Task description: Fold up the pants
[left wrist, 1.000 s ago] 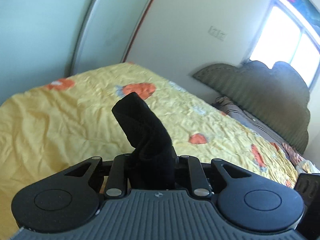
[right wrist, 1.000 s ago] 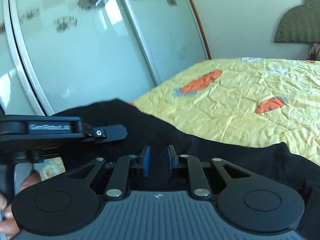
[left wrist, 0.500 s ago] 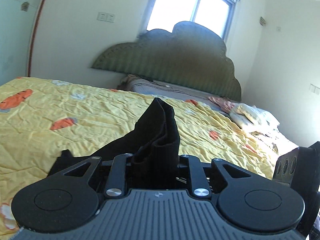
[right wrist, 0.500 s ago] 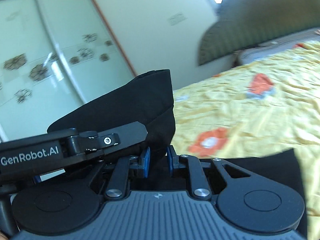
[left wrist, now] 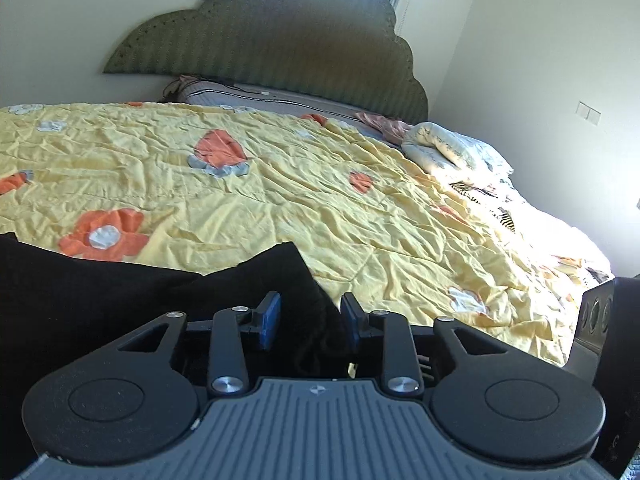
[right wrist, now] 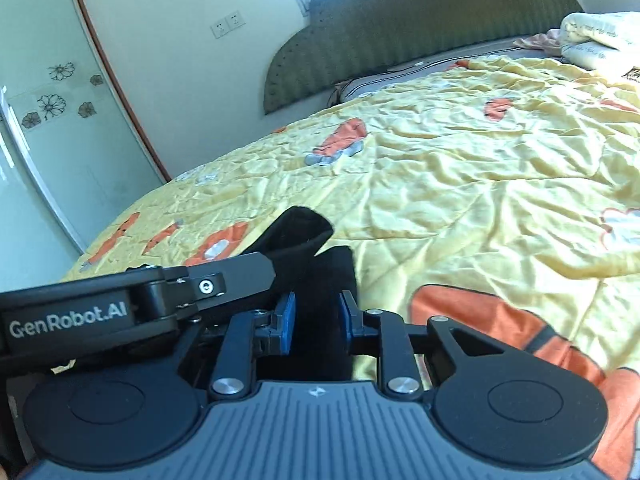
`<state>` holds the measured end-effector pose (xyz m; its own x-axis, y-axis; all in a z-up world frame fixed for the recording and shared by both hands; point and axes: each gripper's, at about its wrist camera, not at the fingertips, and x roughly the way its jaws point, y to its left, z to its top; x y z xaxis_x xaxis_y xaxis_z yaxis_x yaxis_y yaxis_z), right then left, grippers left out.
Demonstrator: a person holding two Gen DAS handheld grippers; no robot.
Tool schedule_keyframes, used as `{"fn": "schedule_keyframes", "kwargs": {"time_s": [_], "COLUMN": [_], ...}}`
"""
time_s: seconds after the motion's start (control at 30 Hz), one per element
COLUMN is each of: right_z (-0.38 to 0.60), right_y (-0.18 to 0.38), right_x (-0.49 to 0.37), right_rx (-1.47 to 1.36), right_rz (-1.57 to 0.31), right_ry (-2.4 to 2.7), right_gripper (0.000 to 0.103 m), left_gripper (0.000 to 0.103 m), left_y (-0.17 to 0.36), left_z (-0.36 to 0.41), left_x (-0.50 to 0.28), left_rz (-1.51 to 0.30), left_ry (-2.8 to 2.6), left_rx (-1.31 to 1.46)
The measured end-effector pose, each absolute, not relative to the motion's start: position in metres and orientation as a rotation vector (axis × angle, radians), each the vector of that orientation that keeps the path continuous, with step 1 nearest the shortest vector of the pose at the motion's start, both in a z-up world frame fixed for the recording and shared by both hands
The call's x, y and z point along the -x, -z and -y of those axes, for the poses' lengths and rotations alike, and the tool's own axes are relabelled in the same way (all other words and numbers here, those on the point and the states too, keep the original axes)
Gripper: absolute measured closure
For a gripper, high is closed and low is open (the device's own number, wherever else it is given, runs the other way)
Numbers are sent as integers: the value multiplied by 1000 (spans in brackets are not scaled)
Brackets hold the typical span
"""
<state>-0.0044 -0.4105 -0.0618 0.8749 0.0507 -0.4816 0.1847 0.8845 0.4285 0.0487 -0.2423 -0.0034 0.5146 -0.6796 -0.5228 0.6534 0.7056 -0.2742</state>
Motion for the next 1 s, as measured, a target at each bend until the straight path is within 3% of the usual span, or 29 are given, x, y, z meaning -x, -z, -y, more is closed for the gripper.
{"fn": "schedule_keyframes", "kwargs": {"time_s": [0.07, 0.13, 0.23, 0.43, 0.6, 0.83, 1.0], "right_z": [423, 433, 435, 376, 348, 361, 360], "right_y": [62, 58, 45, 34, 57, 34, 40], "right_x": [16, 32, 46, 27, 15, 48, 56], "right_rx": [-497, -489, -507, -389, -198, -225, -255], "right_rz": [-489, -445, -375, -427, -619, -529, -567], "right_ry": [134, 229, 189, -146, -112, -64, -55], "right_gripper": [80, 80, 77, 73, 70, 69, 69], "left_gripper": [59, 41, 28, 28, 33, 30, 29], "left_y": [-5, -17, -34, -29, 11, 3, 12], "left_z": [239, 228, 198, 148, 120, 102, 100], "left_x": [-44, -43, -48, -75, -86, -43, -34], "left_rz": [-626, -593, -536, -591, -753, -567, -624], "left_ry": [826, 829, 746, 477, 463, 505, 585], "left_rx": [56, 73, 108, 6, -108, -192, -205]}}
